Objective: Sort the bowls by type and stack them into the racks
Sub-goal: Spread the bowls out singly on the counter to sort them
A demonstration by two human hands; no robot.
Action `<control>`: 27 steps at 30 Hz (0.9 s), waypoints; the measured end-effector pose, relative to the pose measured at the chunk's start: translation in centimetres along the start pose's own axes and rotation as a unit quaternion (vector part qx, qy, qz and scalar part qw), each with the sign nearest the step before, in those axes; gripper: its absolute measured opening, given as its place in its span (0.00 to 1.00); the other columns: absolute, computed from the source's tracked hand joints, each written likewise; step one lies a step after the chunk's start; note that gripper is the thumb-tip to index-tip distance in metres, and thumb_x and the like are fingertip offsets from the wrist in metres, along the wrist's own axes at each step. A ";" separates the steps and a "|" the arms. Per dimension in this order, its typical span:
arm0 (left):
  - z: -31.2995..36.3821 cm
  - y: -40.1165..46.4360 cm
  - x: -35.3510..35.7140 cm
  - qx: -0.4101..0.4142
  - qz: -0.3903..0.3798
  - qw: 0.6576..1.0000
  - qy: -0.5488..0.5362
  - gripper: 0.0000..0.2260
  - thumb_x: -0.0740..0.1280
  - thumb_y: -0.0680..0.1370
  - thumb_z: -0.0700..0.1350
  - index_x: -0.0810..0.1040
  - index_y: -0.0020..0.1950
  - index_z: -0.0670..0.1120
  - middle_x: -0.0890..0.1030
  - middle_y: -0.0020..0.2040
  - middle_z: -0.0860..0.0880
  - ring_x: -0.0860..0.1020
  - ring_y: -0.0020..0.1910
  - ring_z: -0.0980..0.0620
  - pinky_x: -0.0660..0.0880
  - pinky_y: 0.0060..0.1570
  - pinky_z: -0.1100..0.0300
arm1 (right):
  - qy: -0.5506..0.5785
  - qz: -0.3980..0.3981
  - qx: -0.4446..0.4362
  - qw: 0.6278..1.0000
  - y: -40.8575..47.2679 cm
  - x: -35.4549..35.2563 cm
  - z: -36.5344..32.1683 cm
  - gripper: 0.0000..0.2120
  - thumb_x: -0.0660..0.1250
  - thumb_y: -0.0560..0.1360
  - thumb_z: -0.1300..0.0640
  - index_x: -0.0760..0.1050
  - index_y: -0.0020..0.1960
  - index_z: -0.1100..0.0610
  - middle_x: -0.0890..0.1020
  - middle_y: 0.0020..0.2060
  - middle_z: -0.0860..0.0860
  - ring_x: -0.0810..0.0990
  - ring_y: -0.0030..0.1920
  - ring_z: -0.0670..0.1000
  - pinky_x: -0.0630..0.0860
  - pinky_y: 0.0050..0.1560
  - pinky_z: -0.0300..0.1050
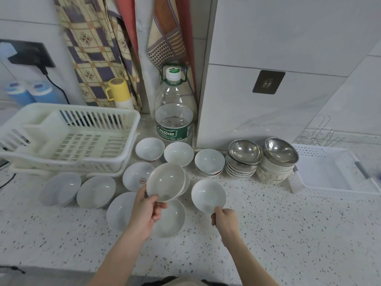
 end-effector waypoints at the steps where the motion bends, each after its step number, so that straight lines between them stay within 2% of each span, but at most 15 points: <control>1: -0.1 0.0 -0.1 -0.003 0.000 1.000 0.001 0.17 0.57 0.81 0.33 0.72 0.63 0.52 0.80 0.30 0.41 0.71 0.20 0.56 0.60 0.18 0.66 | -0.004 0.001 0.003 1.000 0.2 0.1 -0.1 0.18 0.59 0.76 0.62 0.74 0.27 0.61 0.76 0.20 0.50 0.69 0.24 0.49 0.65 0.27 0.40; 4: -0.3 -0.2 -0.6 -0.010 -0.002 1.000 0.009 0.17 0.58 0.81 0.34 0.72 0.63 0.54 0.80 0.29 0.41 0.69 0.21 0.56 0.61 0.19 0.66 | -0.010 0.005 0.006 1.000 0.7 0.4 -0.3 0.19 0.59 0.77 0.61 0.75 0.28 0.61 0.77 0.22 0.51 0.70 0.26 0.50 0.66 0.29 0.41; 7: -0.5 -0.3 -1.0 -0.011 -0.003 1.000 0.017 0.17 0.58 0.81 0.34 0.72 0.62 0.54 0.80 0.29 0.41 0.68 0.21 0.56 0.61 0.20 0.66 | -0.008 0.010 0.012 1.000 0.8 0.6 -0.5 0.18 0.58 0.76 0.62 0.74 0.29 0.61 0.77 0.22 0.51 0.69 0.25 0.49 0.64 0.27 0.40; 14: -0.8 -0.4 -1.6 -0.017 0.001 0.999 0.029 0.19 0.58 0.81 0.34 0.71 0.66 0.54 0.80 0.28 0.41 0.68 0.20 0.56 0.61 0.19 0.66 | -0.009 0.018 0.016 1.000 1.1 1.1 -0.2 0.19 0.58 0.77 0.62 0.75 0.29 0.62 0.77 0.22 0.51 0.70 0.26 0.50 0.65 0.28 0.40; 21: -1.0 -0.4 -1.5 -0.027 0.001 0.999 0.028 0.17 0.59 0.80 0.34 0.74 0.57 0.57 0.80 0.28 0.41 0.68 0.20 0.56 0.62 0.19 0.66 | 0.001 0.027 0.023 0.999 1.5 1.1 -0.4 0.18 0.58 0.76 0.62 0.75 0.29 0.61 0.78 0.22 0.51 0.72 0.27 0.51 0.67 0.31 0.41; 24: -1.1 -0.4 -1.4 -0.027 0.000 0.999 0.032 0.17 0.60 0.80 0.35 0.74 0.56 0.57 0.80 0.29 0.41 0.68 0.20 0.56 0.62 0.20 0.65 | 0.019 0.024 0.032 0.999 1.6 1.0 -0.6 0.16 0.58 0.76 0.64 0.76 0.31 0.63 0.78 0.21 0.52 0.72 0.26 0.51 0.67 0.30 0.41; 27: -1.2 -0.5 -1.3 -0.022 -0.002 0.999 0.040 0.18 0.60 0.80 0.35 0.73 0.57 0.58 0.80 0.29 0.41 0.68 0.20 0.56 0.62 0.20 0.65 | 0.009 0.022 0.043 0.999 1.7 0.7 -0.8 0.15 0.57 0.78 0.62 0.76 0.35 0.64 0.80 0.25 0.55 0.71 0.22 0.47 0.65 0.27 0.40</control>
Point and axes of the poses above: each hand's wrist, its own y-axis towards the middle knuckle, its own x-axis out of the palm, z = x × y, the point moved 4 cm from there along y, towards the middle knuckle
